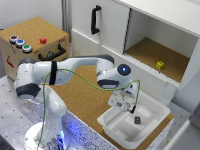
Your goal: Go towards the box and place the purple object
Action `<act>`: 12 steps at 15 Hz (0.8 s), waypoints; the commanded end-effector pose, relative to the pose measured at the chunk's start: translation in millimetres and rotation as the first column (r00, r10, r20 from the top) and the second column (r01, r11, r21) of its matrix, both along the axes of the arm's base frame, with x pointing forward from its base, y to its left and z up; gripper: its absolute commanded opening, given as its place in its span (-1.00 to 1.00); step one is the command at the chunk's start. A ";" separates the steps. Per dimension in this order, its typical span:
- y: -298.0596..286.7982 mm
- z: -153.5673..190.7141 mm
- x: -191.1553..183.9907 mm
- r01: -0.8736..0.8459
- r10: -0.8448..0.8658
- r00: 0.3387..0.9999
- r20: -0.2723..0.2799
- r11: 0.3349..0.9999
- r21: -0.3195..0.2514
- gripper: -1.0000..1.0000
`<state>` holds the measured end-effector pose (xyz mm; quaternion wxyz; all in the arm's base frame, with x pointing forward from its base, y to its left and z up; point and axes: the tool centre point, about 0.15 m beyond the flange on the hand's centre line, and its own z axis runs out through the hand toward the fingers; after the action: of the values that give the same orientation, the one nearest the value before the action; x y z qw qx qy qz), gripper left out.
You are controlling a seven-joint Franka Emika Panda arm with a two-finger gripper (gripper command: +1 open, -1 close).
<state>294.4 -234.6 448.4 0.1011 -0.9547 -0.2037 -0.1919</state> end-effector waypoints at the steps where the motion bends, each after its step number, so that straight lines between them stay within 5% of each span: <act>1: 136.7 27.0 -29.1 -0.093 0.094 0.996 0.005 0.990 -0.103 1.00; 7: 273.7 66.5 -47.0 -0.372 0.377 0.925 0.043 0.924 -0.094 1.00; 12: 390.1 84.6 -54.4 -0.661 0.668 0.744 0.028 0.741 -0.115 1.00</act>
<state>247.0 46.7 521.0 0.1358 -0.8573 -0.4590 -0.1895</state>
